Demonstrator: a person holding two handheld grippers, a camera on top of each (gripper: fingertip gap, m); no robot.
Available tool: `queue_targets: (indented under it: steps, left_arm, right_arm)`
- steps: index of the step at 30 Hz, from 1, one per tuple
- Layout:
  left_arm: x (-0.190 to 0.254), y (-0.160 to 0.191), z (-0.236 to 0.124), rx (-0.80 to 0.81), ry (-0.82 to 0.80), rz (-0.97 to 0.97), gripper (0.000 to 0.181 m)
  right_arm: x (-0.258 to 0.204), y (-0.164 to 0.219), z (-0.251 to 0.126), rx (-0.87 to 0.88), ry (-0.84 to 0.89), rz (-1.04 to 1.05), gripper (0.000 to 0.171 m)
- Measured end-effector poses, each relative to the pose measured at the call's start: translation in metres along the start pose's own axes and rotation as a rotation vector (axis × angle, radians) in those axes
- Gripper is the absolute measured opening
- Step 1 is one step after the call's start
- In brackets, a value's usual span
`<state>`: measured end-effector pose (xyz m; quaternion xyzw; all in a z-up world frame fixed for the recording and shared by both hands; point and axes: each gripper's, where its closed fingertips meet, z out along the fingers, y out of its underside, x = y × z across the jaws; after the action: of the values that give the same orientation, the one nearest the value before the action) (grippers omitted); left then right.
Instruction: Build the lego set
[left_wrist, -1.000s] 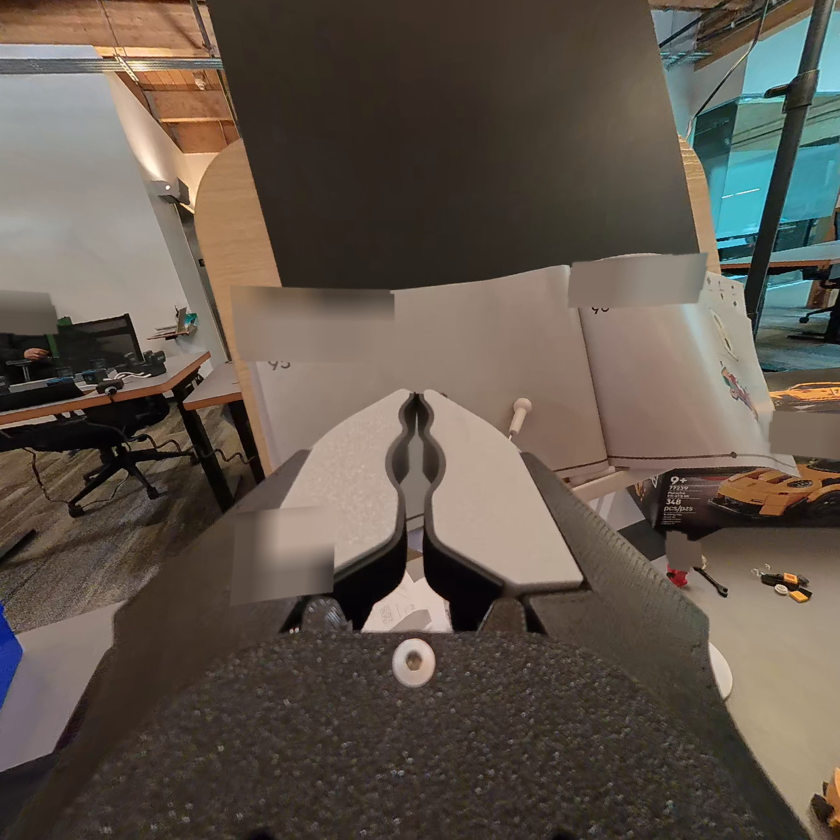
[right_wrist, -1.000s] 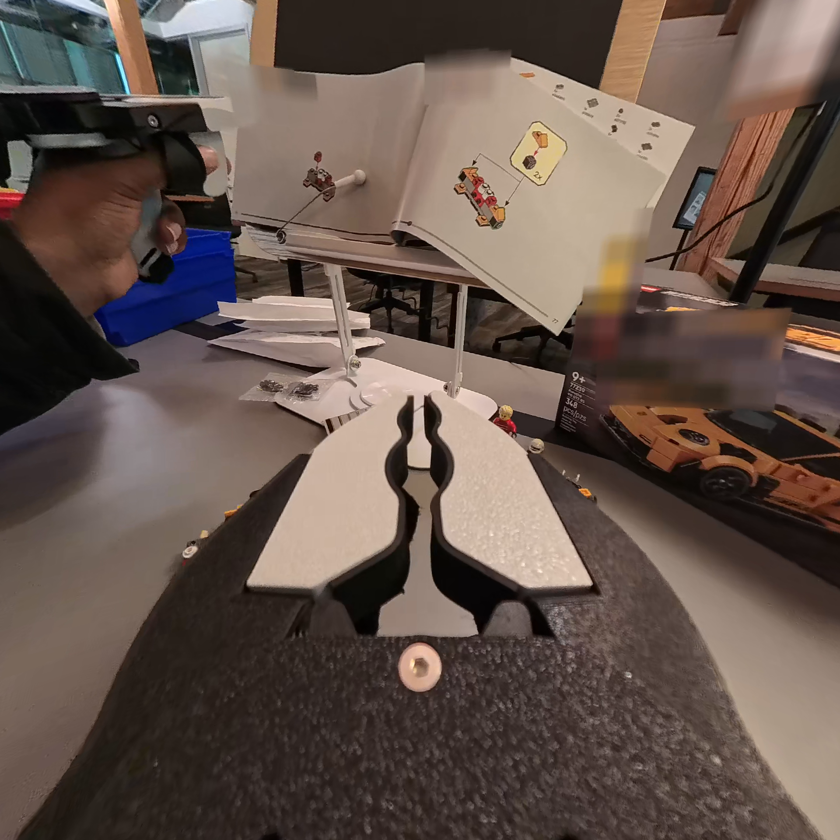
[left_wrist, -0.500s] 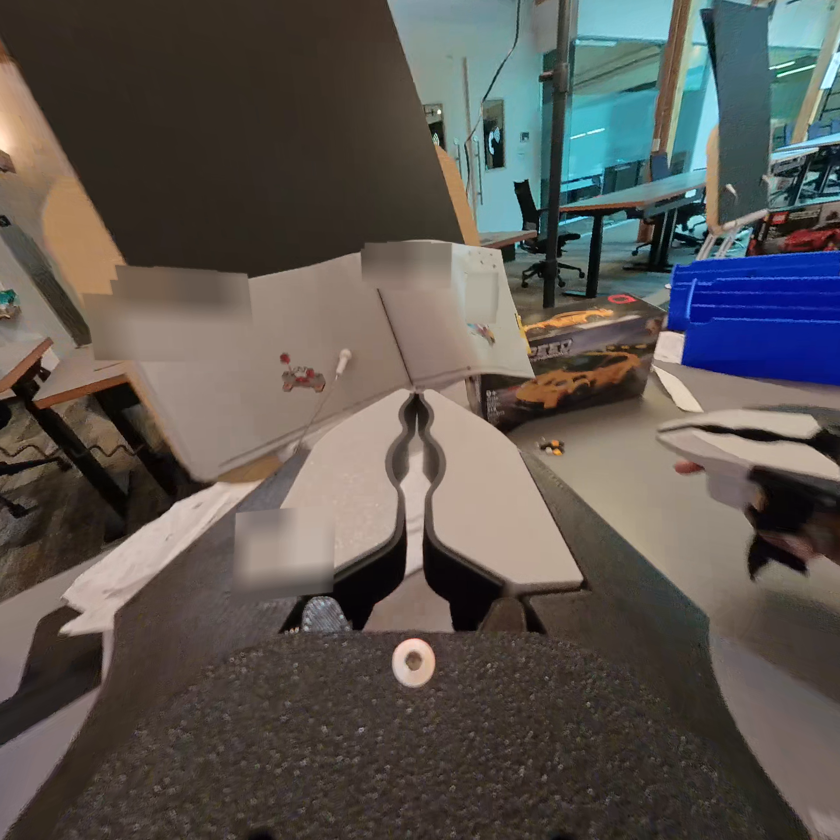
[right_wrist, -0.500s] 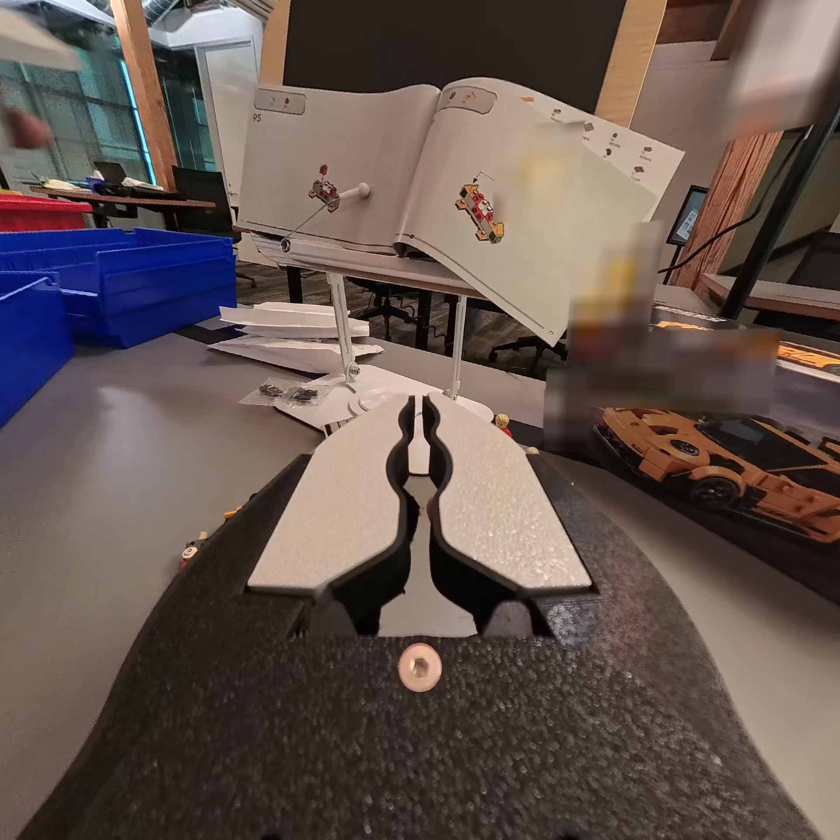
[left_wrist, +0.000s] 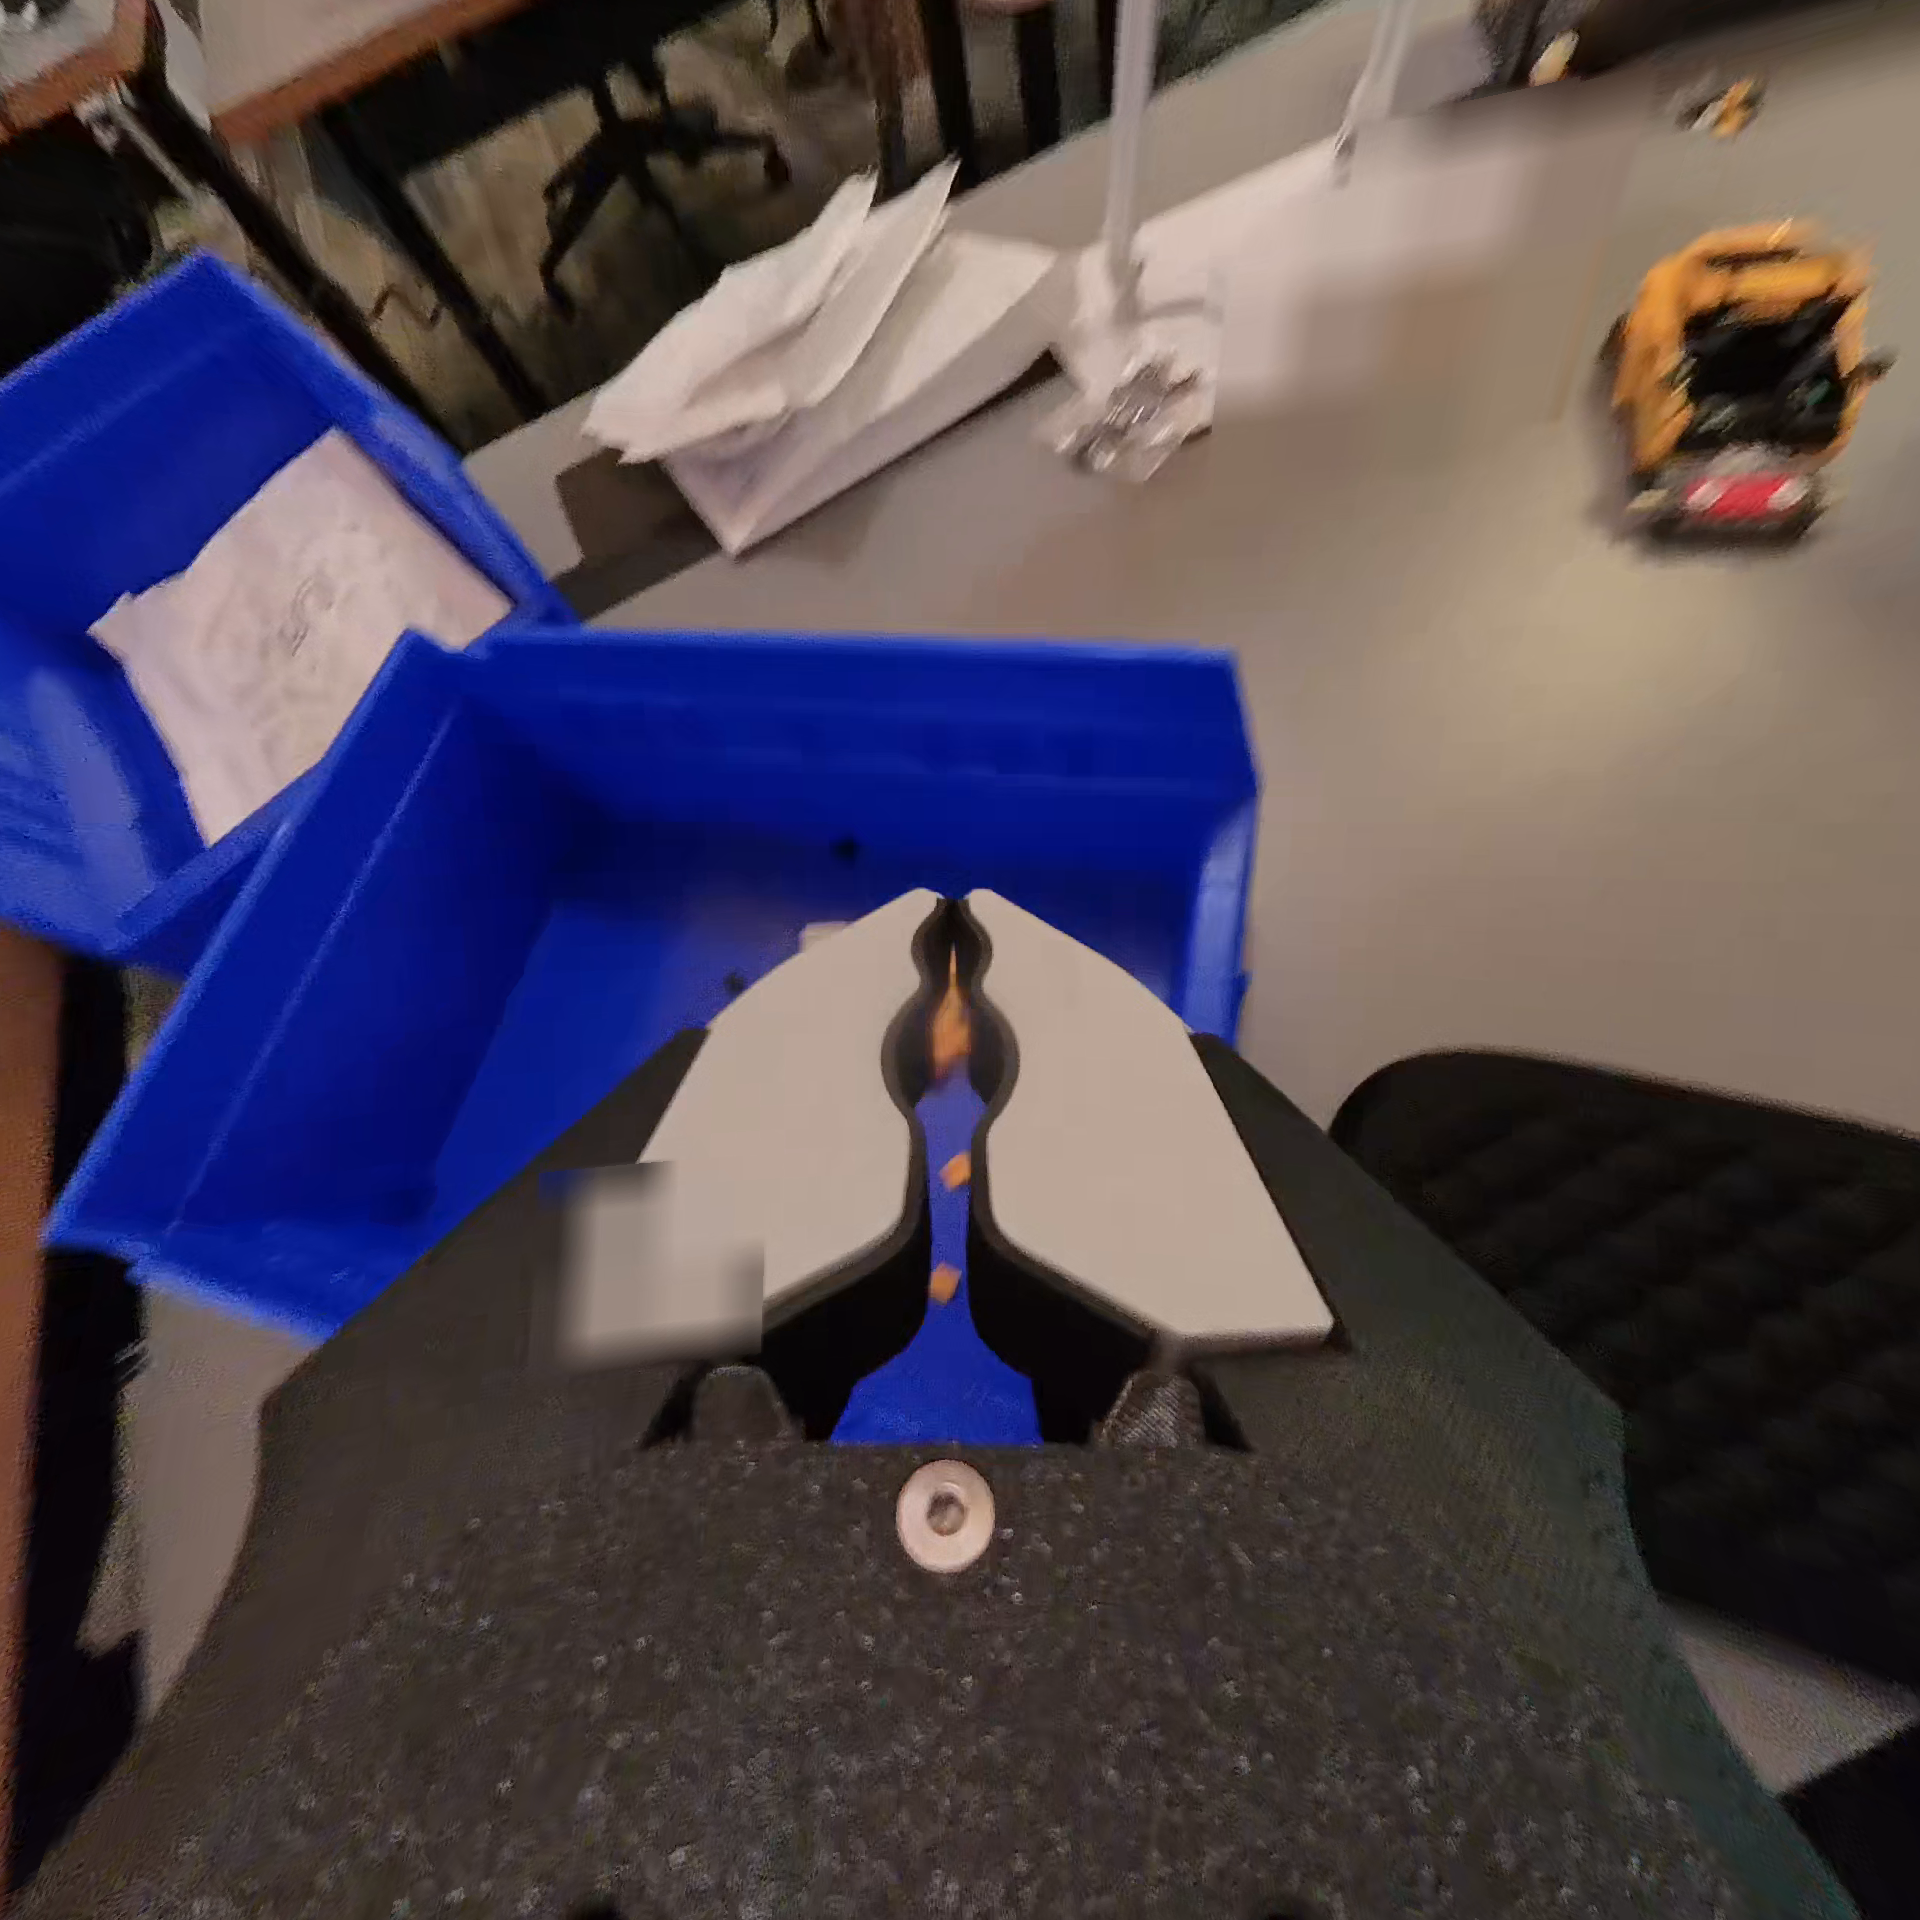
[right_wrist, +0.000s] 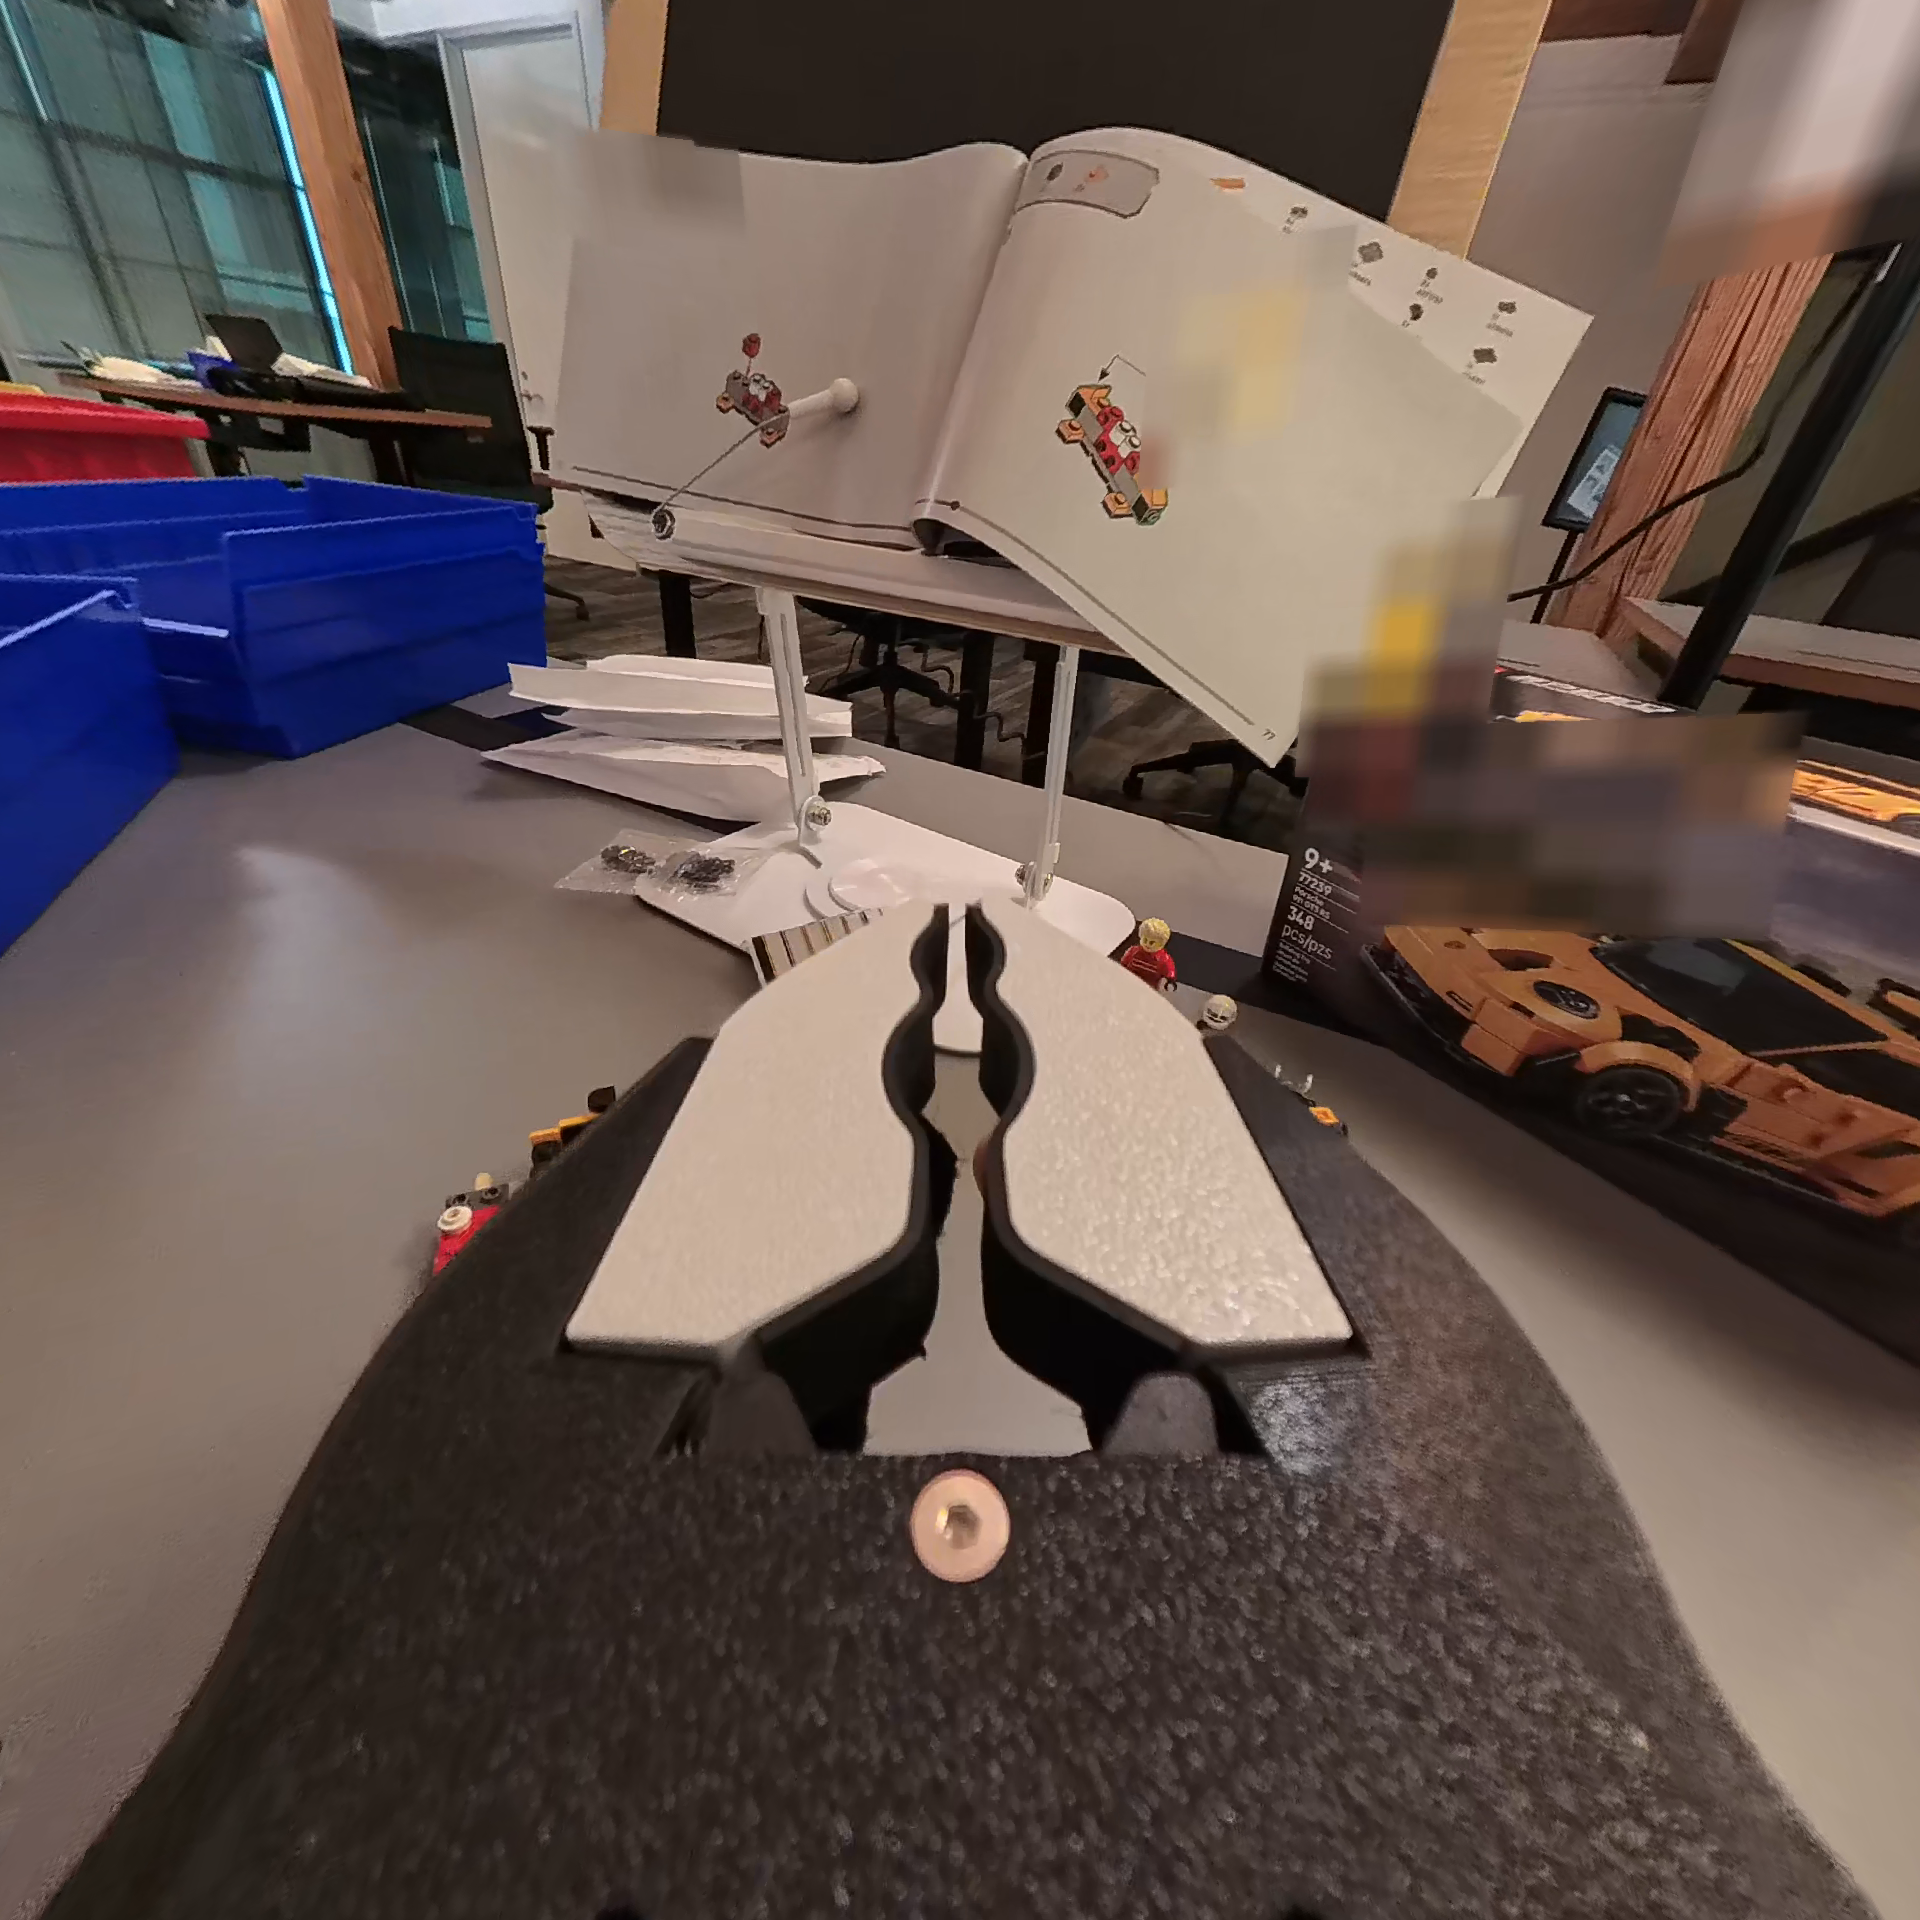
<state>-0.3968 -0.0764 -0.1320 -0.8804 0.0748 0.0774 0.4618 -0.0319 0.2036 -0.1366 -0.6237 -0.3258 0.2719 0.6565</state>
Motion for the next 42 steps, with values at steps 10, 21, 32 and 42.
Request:
queue_targets:
  steps: [10,21,32,42]
  left_arm:
    - [-0.042,0.067,0.010,-0.485,0.163,0.130,0.015]
    - [-0.052,0.122,0.041,-0.910,0.349,0.282,0.010]
    - [-0.060,0.143,0.057,-1.028,0.432,0.447,0.019]
    - [-0.065,0.144,0.064,-0.983,0.450,0.624,0.019]
  right_arm:
    - [-0.006,0.012,0.004,-0.046,-0.012,-0.046,0.002]
    - [-0.005,0.026,0.007,-0.098,-0.023,-0.042,0.001]
    - [-0.004,0.034,0.009,-0.132,-0.038,0.015,0.001]
    - [-0.003,0.040,0.011,-0.155,-0.042,0.049,0.001]
